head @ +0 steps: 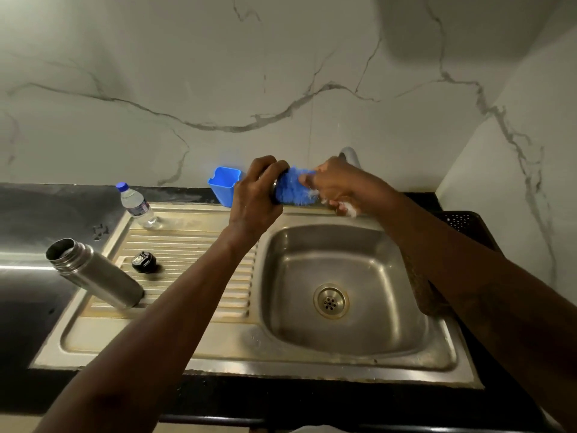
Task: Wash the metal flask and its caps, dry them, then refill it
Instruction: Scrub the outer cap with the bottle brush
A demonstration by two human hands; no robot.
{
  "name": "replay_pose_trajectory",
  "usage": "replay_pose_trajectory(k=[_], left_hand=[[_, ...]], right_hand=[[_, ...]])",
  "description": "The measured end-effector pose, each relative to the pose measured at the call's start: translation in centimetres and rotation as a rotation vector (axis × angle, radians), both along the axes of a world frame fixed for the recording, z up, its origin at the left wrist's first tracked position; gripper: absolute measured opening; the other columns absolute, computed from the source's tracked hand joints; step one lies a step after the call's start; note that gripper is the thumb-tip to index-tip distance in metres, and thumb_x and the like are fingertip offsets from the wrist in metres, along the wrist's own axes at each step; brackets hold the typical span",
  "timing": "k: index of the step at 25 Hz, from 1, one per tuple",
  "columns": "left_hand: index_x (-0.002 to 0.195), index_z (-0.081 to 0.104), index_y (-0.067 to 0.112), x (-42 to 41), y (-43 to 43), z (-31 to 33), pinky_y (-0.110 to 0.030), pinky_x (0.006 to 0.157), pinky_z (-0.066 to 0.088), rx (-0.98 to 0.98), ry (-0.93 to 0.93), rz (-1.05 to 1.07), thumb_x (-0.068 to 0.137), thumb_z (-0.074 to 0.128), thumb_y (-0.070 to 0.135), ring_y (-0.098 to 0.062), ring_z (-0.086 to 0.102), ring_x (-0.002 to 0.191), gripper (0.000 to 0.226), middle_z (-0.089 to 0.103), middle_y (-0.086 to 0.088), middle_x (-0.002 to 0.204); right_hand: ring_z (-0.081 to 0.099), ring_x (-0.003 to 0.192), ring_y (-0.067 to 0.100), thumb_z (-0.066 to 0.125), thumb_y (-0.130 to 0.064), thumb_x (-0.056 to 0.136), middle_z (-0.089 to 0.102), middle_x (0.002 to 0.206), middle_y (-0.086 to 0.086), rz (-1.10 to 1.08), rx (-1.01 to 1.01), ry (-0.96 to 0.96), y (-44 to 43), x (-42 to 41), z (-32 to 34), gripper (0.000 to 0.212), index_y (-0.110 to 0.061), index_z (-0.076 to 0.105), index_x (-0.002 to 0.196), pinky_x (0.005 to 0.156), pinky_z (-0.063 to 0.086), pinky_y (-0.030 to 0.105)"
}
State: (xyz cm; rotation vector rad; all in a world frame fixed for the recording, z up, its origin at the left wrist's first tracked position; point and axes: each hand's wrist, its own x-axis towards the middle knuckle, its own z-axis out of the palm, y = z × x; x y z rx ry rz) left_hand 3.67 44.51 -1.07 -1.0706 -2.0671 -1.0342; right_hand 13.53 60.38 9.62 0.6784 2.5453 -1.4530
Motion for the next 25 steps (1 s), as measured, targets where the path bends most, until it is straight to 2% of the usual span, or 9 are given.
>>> replay_pose_trajectory(k=[3, 6, 8, 10, 13, 16, 19, 22, 25], left_hand=[[0.111, 0.071, 0.007, -0.7, 0.0, 0.5, -0.038, 0.066, 0.056, -0.031, -0.04, 0.008, 0.083, 0.073, 0.011, -0.019, 0.065, 0.083, 0.028, 0.062, -0.006, 0.111], [0.112, 0.07, 0.005, -0.1, -0.4, 0.1, -0.037, 0.066, 0.056, -0.052, -0.06, -0.012, 0.078, 0.07, 0.001, -0.024, 0.065, 0.082, 0.035, 0.063, -0.009, 0.112], [0.115, 0.069, 0.003, 0.1, -0.2, 0.9, -0.034, 0.066, 0.055, -0.033, -0.051, 0.013, 0.072, 0.071, -0.005, -0.025, 0.066, 0.084, 0.044, 0.063, -0.012, 0.114], [0.114, 0.07, 0.005, 0.1, -0.3, 1.4, -0.035, 0.068, 0.057, -0.01, -0.05, 0.019, 0.076, 0.075, 0.002, -0.021, 0.065, 0.088, 0.038, 0.063, -0.01, 0.113], [0.113, 0.069, 0.008, 0.2, -0.5, 0.5, -0.04, 0.071, 0.057, -0.004, -0.083, 0.022, 0.082, 0.075, 0.012, -0.021, 0.065, 0.088, 0.032, 0.061, -0.006, 0.113], [0.114, 0.066, 0.012, -0.1, -0.3, 0.0, -0.041, 0.065, 0.056, -0.18, -0.132, 0.075, 0.077, 0.072, 0.0, -0.027, 0.066, 0.083, 0.04, 0.06, -0.005, 0.113], [0.105, 0.065, 0.011, -1.1, -2.3, -1.6, -0.036, 0.061, 0.047, -0.312, -0.289, 0.253, 0.073, 0.069, -0.006, -0.037, 0.066, 0.078, 0.036, 0.062, -0.011, 0.099], [0.109, 0.068, 0.011, -0.6, -5.3, -4.8, -0.033, 0.066, 0.043, -0.38, -0.458, 0.337, 0.07, 0.079, 0.001, -0.036, 0.066, 0.084, 0.042, 0.065, -0.013, 0.096], [0.103, 0.069, 0.019, 0.5, -6.0, -5.4, -0.031, 0.072, 0.042, -0.347, -0.627, 0.356, 0.062, 0.096, 0.035, -0.02, 0.057, 0.094, 0.051, 0.062, 0.0, 0.101]], right_hand=[[0.044, 0.044, 0.012, 0.055, -0.04, 0.104, 0.053, 0.07, 0.007, 0.124, -0.022, -0.1, -1.4, 0.7, -0.7, 0.035, -0.008, 0.062, 0.117, 0.043, 0.038, 0.022], [0.056, 0.056, 0.015, 0.061, -0.046, 0.1, 0.066, 0.073, 0.007, 0.129, 0.185, -0.014, -0.5, -0.9, 2.0, 0.036, -0.011, 0.067, 0.099, 0.063, 0.048, 0.032], [0.054, 0.054, 0.015, 0.062, -0.043, 0.1, 0.066, 0.076, 0.009, 0.07, 0.149, 0.005, 0.0, -1.4, 2.1, 0.036, -0.009, 0.068, 0.109, 0.054, 0.048, 0.028], [0.047, 0.045, 0.013, 0.059, -0.04, 0.103, 0.06, 0.074, 0.008, 0.049, 0.051, -0.066, -0.8, -0.3, 0.5, 0.035, -0.01, 0.064, 0.12, 0.043, 0.04, 0.023], [0.039, 0.039, 0.01, 0.058, -0.04, 0.103, 0.05, 0.06, 0.005, 0.06, -0.104, -0.109, -1.7, 1.0, 0.1, 0.036, -0.006, 0.061, 0.115, 0.04, 0.034, 0.02], [0.036, 0.041, 0.009, 0.059, -0.039, 0.103, 0.046, 0.057, 0.002, -0.041, -0.184, -0.097, -0.9, 0.8, 0.5, 0.031, -0.008, 0.056, 0.102, 0.04, 0.031, 0.019], [0.038, 0.037, 0.008, 0.055, -0.039, 0.104, 0.048, 0.062, 0.004, -0.004, -0.088, -0.141, -0.1, 1.6, -1.4, 0.033, -0.007, 0.06, 0.11, 0.039, 0.032, 0.019], [0.044, 0.043, 0.012, 0.053, -0.039, 0.104, 0.053, 0.068, 0.008, 0.049, 0.062, -0.149, 1.0, 2.4, -2.9, 0.034, -0.008, 0.062, 0.115, 0.043, 0.036, 0.022], [0.054, 0.057, 0.017, 0.053, -0.045, 0.104, 0.062, 0.075, 0.008, 0.223, 0.206, -0.189, 0.7, 2.2, -3.6, 0.04, -0.012, 0.063, 0.125, 0.052, 0.044, 0.027]])
